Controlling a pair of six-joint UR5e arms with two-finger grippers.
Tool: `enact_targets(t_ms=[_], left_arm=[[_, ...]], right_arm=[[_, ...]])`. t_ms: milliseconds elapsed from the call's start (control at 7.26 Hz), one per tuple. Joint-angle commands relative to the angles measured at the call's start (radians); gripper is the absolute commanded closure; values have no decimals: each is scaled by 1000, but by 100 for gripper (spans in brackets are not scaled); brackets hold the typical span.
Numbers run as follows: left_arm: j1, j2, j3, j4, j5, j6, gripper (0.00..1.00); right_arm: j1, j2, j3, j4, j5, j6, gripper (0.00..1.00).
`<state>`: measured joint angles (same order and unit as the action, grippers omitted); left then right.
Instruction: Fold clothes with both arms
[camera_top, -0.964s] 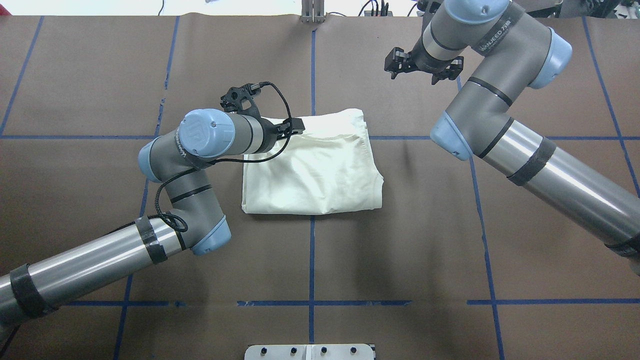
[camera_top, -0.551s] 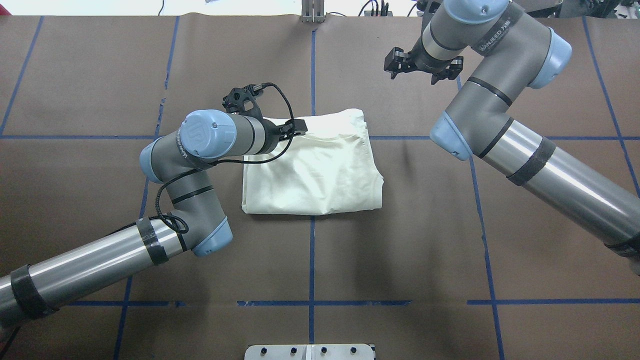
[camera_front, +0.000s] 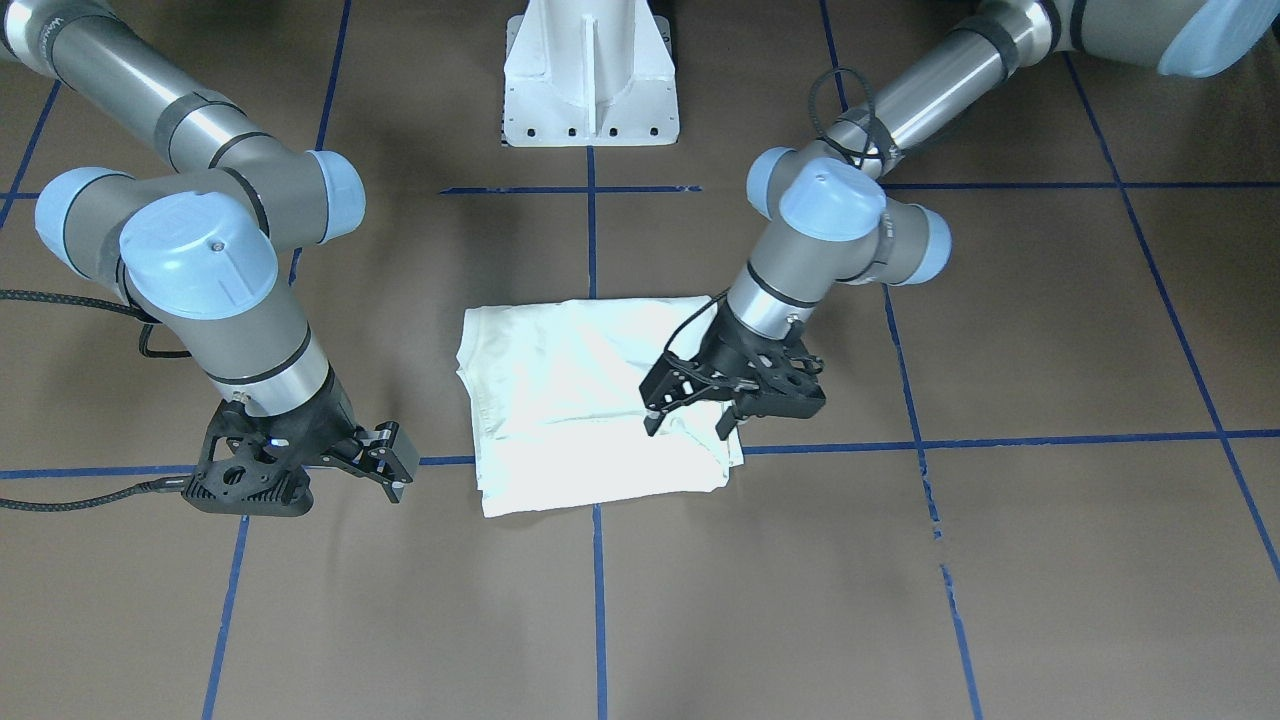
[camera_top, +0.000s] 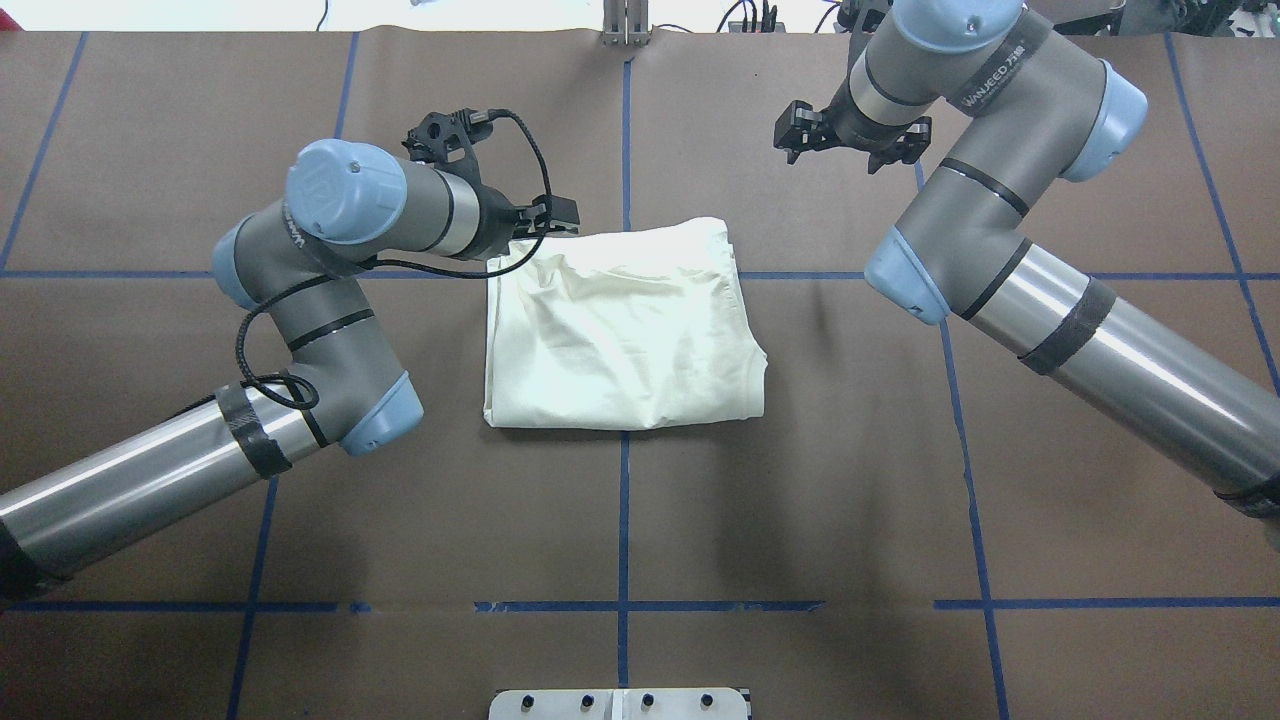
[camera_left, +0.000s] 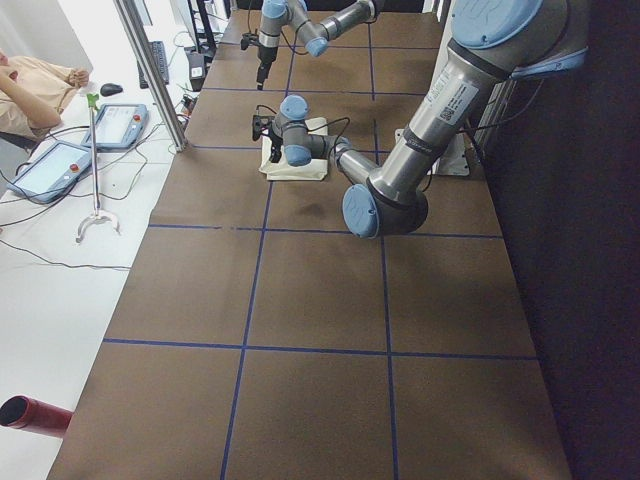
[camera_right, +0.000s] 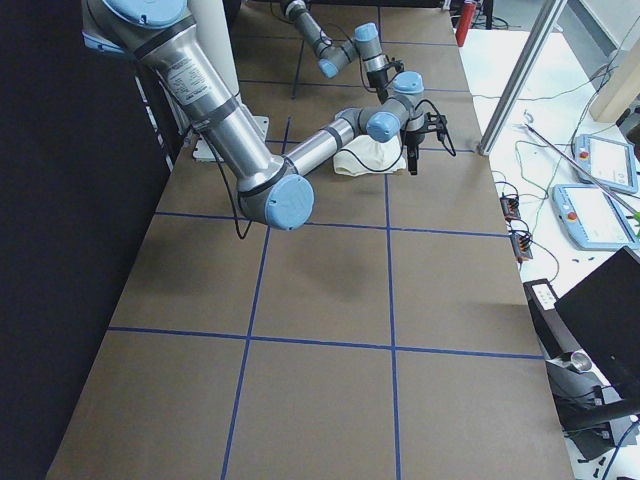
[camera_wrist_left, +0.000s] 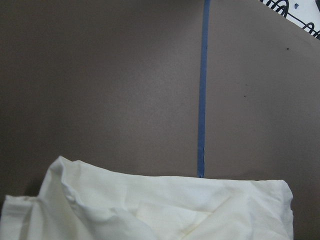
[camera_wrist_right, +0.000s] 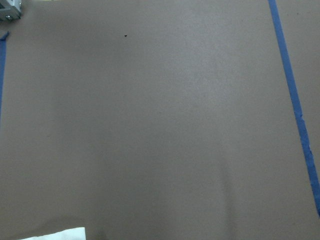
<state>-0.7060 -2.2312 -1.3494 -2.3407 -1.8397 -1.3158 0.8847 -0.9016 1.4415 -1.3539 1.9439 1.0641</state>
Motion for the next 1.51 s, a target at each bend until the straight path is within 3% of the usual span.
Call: enact_targets(t_ms=[0,413,688,964,1239,1377], left_arm=[[-100,126,-156,148,-64,314,0],[-276,250,-318,401,-79,779,0],[-492,326,-320,469,-206,1125,0],[-672,379,-309,545,-234,1420,0],[-806,374,-307,743,-295,1504,0],[-808,437,-298,764,-320,1497,0]], right_arm=[[31,-69,45,-8,10,-100,0],[249,-236,56,-10,188,-532,0],[457,-365,47,-19,297,-871,0],[622,-425,56,-193,334,-1138,0],[721,-460,56,-411,333,-1230,0],[721,-559,59,-384,323,-1224,0]])
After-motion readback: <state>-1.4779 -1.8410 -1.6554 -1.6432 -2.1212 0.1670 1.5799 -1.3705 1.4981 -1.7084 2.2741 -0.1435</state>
